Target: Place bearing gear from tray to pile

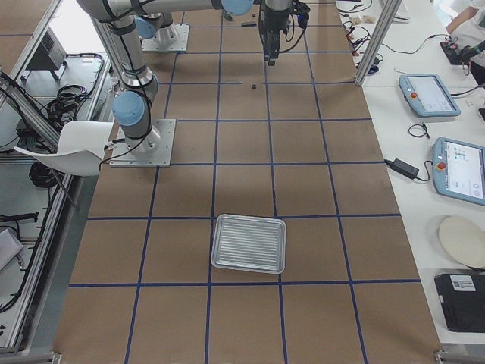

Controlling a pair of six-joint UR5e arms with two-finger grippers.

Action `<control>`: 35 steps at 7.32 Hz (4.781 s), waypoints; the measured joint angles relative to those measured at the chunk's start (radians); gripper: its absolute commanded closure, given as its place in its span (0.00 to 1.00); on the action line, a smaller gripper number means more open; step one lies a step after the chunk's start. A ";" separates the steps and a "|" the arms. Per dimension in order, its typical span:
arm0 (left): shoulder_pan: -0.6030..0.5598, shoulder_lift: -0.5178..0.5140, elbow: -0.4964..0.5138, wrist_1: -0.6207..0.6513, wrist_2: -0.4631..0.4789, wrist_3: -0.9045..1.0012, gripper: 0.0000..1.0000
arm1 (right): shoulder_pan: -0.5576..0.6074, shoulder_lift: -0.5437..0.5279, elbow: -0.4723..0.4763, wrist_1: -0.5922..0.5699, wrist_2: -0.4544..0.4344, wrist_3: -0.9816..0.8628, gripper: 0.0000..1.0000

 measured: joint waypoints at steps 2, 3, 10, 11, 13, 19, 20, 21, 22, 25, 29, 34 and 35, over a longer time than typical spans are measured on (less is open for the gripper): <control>-0.040 -0.034 -0.029 0.069 0.021 -0.015 0.03 | 0.003 0.004 0.101 -0.081 0.001 0.006 0.00; -0.048 -0.041 -0.043 0.088 0.019 -0.015 0.07 | 0.001 0.001 0.152 -0.153 -0.027 0.010 0.00; -0.060 -0.050 -0.085 0.094 -0.031 -0.012 1.00 | 0.004 -0.045 0.263 -0.245 -0.099 0.007 0.00; -0.062 -0.051 -0.085 0.090 -0.031 -0.012 1.00 | 0.004 -0.048 0.263 -0.245 -0.101 0.008 0.00; -0.065 -0.052 -0.083 0.084 -0.031 -0.009 1.00 | 0.004 -0.057 0.263 -0.245 -0.103 0.010 0.00; 0.195 0.072 -0.042 -0.163 -0.012 0.259 1.00 | 0.004 -0.061 0.264 -0.246 -0.113 0.016 0.00; 0.290 0.100 -0.042 -0.208 -0.001 0.356 1.00 | 0.009 -0.062 0.264 -0.245 -0.104 0.018 0.00; 0.387 0.124 -0.044 -0.241 0.019 0.454 1.00 | 0.017 -0.062 0.264 -0.245 -0.099 0.021 0.00; 0.485 0.139 -0.051 -0.261 0.047 0.554 1.00 | 0.019 -0.061 0.265 -0.244 -0.097 0.021 0.00; 0.742 0.136 -0.064 -0.265 0.082 0.787 1.00 | 0.003 -0.058 0.266 -0.236 -0.074 0.048 0.00; 0.979 0.105 -0.089 -0.212 0.083 1.004 1.00 | 0.004 -0.070 0.267 -0.225 -0.084 0.076 0.00; 1.016 0.050 -0.091 -0.168 0.083 1.045 1.00 | 0.003 -0.073 0.269 -0.223 -0.078 0.075 0.00; 1.019 0.045 -0.093 -0.168 0.083 1.044 1.00 | 0.003 -0.073 0.269 -0.223 -0.078 0.074 0.00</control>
